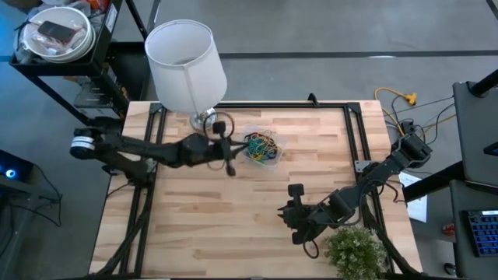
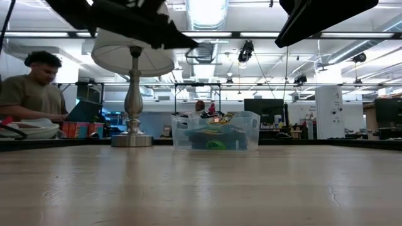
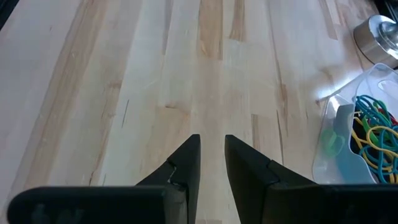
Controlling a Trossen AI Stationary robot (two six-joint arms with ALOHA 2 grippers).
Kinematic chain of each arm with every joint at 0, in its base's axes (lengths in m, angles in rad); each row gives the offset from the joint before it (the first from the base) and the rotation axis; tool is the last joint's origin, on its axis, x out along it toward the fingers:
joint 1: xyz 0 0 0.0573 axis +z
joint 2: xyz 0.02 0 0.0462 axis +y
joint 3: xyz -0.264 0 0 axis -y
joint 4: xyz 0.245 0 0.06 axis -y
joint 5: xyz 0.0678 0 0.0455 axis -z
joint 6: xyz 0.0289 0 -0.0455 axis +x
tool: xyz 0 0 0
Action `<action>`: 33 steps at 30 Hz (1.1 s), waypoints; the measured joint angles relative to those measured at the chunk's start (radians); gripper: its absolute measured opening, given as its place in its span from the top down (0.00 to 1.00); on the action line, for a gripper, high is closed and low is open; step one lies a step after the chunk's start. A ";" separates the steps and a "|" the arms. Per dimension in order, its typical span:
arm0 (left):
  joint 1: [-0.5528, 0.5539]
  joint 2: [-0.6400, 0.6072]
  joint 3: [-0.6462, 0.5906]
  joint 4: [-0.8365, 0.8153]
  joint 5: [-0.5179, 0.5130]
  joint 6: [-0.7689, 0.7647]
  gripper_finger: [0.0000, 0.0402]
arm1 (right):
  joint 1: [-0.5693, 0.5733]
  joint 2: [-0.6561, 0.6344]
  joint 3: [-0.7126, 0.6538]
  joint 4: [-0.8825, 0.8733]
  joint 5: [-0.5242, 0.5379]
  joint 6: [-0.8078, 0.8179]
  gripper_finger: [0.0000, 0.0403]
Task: Pick and place rubber bands into bin
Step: Put the blue rubber bands into the bin
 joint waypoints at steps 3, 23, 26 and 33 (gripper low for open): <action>0.074 0.049 0.024 0.008 0.083 -0.044 1.00 | 0.000 0.000 -0.001 0.000 0.000 0.000 0.83; 0.179 0.387 0.243 0.002 0.158 -0.129 1.00 | 0.000 0.000 -0.006 -0.008 0.000 0.000 0.83; 0.179 0.386 0.243 0.001 0.158 -0.140 1.00 | 0.000 0.000 -0.006 -0.008 0.000 0.000 0.83; 0.184 0.357 0.237 -0.015 0.087 -0.237 1.00 | 0.000 0.000 -0.006 -0.008 0.000 0.000 0.83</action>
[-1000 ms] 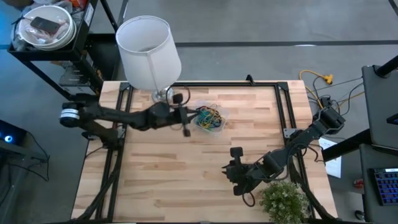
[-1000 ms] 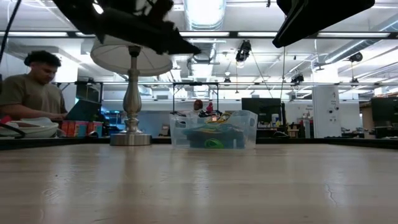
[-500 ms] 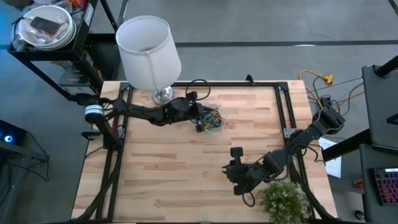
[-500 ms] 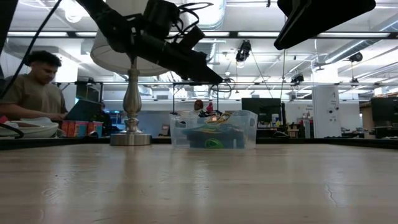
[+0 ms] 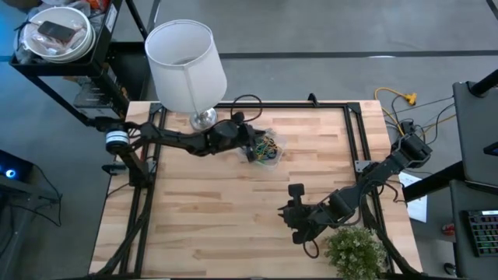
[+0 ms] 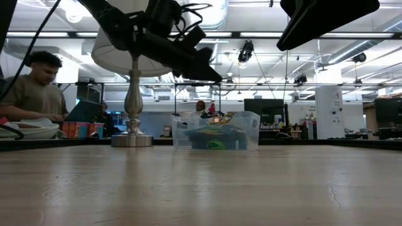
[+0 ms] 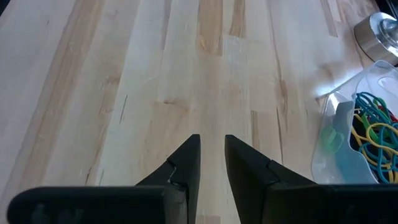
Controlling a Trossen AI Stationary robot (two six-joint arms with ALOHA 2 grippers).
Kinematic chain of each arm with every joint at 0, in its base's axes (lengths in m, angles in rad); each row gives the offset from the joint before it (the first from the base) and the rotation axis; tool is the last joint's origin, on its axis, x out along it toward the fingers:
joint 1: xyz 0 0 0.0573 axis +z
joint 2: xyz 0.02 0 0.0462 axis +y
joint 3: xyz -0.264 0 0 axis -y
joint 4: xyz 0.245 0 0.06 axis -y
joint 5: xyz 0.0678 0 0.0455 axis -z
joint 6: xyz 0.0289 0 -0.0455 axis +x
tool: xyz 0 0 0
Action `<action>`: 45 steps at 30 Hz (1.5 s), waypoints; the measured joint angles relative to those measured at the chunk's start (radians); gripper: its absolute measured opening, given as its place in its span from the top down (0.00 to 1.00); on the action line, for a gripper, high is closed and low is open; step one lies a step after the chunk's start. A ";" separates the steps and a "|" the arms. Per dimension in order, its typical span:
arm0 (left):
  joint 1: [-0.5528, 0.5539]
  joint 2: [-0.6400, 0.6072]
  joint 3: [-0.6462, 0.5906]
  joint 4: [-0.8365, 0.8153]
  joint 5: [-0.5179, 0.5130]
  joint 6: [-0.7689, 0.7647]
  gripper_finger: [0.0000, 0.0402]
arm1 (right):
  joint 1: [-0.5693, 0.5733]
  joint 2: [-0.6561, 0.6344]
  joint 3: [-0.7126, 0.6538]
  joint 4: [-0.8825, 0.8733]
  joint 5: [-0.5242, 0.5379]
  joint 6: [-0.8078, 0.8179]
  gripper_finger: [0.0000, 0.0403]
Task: Pick and place rubber bands into bin
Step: Put the blue rubber bands into the bin, then return to Home Position
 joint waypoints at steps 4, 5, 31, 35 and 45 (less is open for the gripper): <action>0.002 -0.024 0.000 -0.057 0.020 -0.005 1.00 | 0.000 0.000 0.000 0.000 0.000 0.000 0.83; 0.003 -0.029 0.000 -0.080 0.082 0.029 1.00 | 0.000 0.000 0.000 0.000 0.000 0.000 0.83; 0.015 -0.046 -0.012 -0.099 0.046 0.000 0.99 | 0.000 0.000 0.000 0.001 0.000 0.008 0.83; 0.018 -0.046 -0.013 -0.126 0.045 0.014 0.91 | 0.000 0.000 0.000 0.002 0.000 0.008 0.83; 0.021 -0.046 -0.014 -0.135 0.043 0.015 0.68 | 0.000 0.000 0.000 0.002 0.000 0.008 0.83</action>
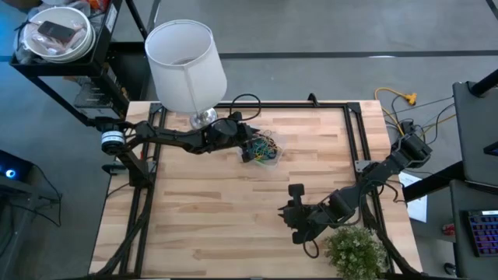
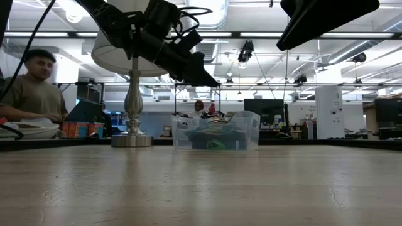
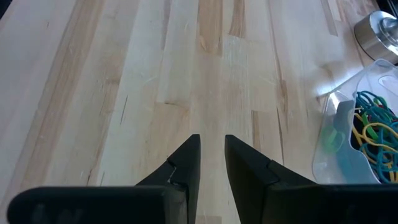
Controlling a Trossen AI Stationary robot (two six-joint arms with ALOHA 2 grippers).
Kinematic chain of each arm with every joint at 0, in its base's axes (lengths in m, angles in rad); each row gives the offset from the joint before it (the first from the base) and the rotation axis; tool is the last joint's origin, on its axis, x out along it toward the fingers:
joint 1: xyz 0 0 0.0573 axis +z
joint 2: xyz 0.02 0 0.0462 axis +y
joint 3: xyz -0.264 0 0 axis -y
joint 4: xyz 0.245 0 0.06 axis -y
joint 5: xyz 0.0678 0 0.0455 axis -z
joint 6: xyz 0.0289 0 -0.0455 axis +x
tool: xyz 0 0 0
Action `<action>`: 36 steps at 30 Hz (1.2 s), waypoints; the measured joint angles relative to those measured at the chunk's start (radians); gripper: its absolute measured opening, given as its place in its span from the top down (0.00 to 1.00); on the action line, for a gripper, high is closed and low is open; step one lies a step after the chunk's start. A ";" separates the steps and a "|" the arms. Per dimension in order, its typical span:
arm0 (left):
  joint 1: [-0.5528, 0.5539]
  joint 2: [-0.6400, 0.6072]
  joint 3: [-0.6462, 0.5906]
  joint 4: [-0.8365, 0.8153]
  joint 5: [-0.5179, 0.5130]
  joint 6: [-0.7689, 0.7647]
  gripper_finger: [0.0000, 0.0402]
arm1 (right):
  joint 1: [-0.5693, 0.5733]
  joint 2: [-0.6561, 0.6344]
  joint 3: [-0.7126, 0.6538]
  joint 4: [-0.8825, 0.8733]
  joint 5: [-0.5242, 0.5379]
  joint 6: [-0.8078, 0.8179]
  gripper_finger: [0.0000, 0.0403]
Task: Pick and place rubber bands into bin
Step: Return to Home Position
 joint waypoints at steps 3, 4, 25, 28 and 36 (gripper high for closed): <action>0.000 0.000 0.000 -0.014 0.000 0.000 0.65 | 0.000 0.000 0.000 0.000 0.000 0.000 0.83; 0.000 0.000 0.000 -0.018 0.000 0.000 0.65 | 0.000 0.000 0.000 0.000 0.000 0.000 0.83; -0.132 -0.509 -0.179 -0.301 -0.001 0.021 0.65 | -0.010 -0.010 0.093 0.011 0.019 -0.215 0.83; -0.153 -0.628 -0.230 -0.306 -0.001 0.026 0.65 | -0.010 -0.016 0.148 -0.002 0.020 -0.271 0.83; -0.158 -0.913 -0.315 -0.305 -0.067 -0.082 0.65 | -0.016 -0.057 0.289 -0.153 0.037 -0.188 0.83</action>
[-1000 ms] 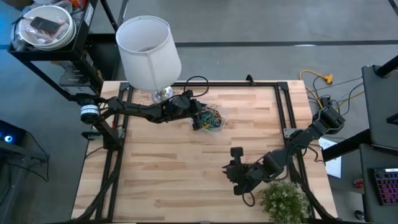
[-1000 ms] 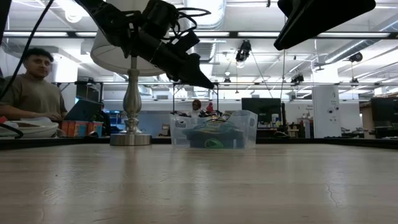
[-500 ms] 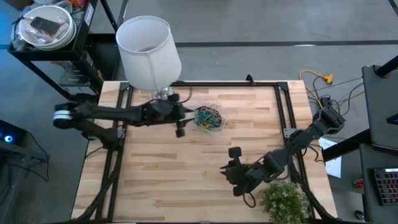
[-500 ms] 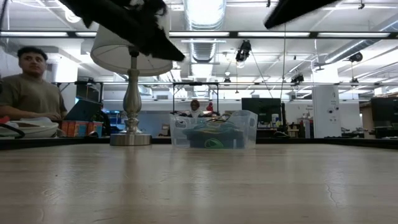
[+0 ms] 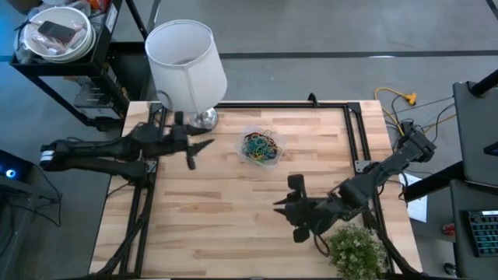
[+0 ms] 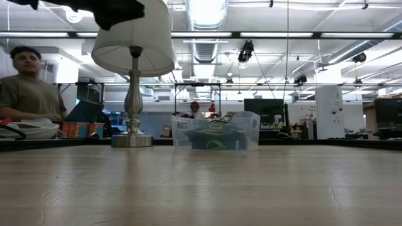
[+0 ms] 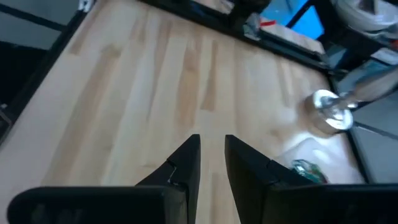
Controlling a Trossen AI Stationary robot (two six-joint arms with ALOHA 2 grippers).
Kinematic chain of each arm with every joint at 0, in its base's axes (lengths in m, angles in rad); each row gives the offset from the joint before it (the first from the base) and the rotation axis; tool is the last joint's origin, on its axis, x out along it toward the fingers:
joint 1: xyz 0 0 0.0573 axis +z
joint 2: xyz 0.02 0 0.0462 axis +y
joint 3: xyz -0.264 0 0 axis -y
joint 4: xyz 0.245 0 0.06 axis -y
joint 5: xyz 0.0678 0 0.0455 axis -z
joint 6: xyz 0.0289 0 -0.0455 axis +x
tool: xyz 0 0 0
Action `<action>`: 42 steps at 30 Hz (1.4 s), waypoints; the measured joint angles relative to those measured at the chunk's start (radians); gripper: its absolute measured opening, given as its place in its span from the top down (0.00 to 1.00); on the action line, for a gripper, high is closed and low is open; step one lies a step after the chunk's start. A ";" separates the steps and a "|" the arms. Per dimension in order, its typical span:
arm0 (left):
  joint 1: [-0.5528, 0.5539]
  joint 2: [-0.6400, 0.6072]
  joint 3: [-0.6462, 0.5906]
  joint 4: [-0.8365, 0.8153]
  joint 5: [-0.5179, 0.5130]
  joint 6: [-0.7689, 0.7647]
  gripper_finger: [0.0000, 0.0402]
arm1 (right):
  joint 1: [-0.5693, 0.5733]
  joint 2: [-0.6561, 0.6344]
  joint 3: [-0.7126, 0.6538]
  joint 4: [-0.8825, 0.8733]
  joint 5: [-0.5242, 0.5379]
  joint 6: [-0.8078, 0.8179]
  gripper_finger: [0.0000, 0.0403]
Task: Pick and place rubber bands into bin
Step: Return to Home Position
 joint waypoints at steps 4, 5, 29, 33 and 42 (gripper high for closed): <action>-0.001 -0.100 -0.030 0.000 0.047 0.002 0.65 | -0.039 -0.087 0.007 -0.009 0.006 -0.041 0.83; -0.001 -0.119 -0.042 0.004 0.090 0.022 0.65 | -0.055 -0.119 0.002 -0.008 0.002 -0.050 0.83; -0.001 -0.267 -0.230 0.035 0.211 0.084 0.65 | -0.447 -0.900 -0.725 0.438 -0.432 -0.109 0.83; -0.001 -0.359 -0.293 0.038 0.241 0.057 0.65 | -0.447 -1.048 -0.875 0.535 -0.432 -0.105 0.83; -0.001 -0.598 -0.444 0.043 0.310 0.007 0.65 | -0.447 -1.239 -1.103 0.665 -0.432 -0.089 0.83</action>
